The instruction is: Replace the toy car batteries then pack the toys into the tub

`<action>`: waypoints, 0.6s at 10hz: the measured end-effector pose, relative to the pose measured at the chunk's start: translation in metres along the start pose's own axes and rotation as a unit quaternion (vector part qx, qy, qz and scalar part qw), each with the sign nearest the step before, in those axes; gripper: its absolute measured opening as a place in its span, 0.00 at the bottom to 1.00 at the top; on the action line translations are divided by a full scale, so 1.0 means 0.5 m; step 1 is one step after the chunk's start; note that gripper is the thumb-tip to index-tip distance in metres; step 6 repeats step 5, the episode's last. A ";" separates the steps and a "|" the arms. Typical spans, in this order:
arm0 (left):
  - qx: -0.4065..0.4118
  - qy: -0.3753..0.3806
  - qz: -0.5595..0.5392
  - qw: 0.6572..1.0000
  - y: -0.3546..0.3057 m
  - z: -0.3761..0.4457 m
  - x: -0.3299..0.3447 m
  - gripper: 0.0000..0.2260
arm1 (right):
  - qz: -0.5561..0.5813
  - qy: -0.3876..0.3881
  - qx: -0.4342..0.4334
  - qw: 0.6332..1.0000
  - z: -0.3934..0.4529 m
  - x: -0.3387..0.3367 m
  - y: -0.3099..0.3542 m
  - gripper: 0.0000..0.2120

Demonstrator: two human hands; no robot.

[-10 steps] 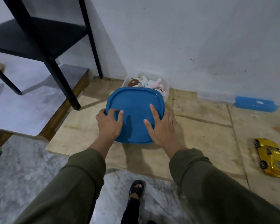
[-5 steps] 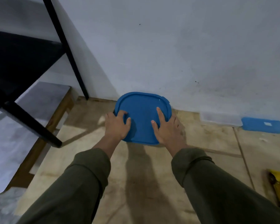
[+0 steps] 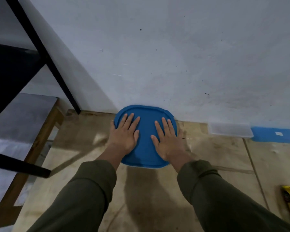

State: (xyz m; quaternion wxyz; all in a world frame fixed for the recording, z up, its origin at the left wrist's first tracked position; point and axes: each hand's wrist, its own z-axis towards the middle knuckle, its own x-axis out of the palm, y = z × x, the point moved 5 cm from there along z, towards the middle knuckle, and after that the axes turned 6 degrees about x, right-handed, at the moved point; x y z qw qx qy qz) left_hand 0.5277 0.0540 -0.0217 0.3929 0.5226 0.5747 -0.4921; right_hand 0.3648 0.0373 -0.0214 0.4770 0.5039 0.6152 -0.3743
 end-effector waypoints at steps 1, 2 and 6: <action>0.000 0.019 0.005 1.000 0.003 0.005 0.005 0.24 | 0.001 0.008 0.004 1.000 0.001 0.002 0.002 0.29; 0.010 0.041 -0.001 0.999 0.005 0.005 0.003 0.26 | 0.026 0.005 -0.002 1.000 -0.001 0.002 0.000 0.29; -0.011 0.139 0.081 0.987 -0.018 0.013 -0.037 0.29 | 0.120 0.020 -0.060 0.991 -0.008 -0.040 -0.015 0.26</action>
